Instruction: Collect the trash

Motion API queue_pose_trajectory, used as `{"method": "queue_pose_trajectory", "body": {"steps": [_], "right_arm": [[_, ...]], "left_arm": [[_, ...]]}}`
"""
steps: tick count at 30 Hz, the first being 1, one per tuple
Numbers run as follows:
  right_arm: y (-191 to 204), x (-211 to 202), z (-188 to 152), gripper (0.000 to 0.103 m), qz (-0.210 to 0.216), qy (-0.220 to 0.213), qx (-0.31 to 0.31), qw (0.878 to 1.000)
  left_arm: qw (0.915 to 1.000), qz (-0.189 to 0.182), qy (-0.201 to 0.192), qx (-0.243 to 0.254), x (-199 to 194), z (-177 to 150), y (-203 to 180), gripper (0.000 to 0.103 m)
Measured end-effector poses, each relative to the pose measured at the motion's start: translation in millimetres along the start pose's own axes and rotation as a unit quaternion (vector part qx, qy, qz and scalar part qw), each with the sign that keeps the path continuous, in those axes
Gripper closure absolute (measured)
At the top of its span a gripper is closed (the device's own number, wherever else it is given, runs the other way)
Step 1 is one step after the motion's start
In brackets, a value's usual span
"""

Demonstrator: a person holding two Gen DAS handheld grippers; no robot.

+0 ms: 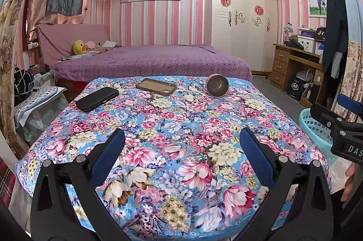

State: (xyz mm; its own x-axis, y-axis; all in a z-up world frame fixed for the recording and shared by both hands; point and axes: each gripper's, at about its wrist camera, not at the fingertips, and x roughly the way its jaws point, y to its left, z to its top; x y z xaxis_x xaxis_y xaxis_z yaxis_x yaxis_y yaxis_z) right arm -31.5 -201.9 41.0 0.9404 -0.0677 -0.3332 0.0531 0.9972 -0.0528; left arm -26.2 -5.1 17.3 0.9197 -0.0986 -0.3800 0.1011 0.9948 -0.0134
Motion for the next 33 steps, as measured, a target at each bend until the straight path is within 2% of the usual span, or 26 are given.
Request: {"method": "queue_pose_trajectory", "body": {"steps": [33], "right_arm": [[-3.2,-1.1,6.4,0.004,-0.008,-0.004,0.004,1.0]], "left_arm": [[0.9999,0.008,0.006,-0.013,6.6,0.2,7.1,0.005]]}}
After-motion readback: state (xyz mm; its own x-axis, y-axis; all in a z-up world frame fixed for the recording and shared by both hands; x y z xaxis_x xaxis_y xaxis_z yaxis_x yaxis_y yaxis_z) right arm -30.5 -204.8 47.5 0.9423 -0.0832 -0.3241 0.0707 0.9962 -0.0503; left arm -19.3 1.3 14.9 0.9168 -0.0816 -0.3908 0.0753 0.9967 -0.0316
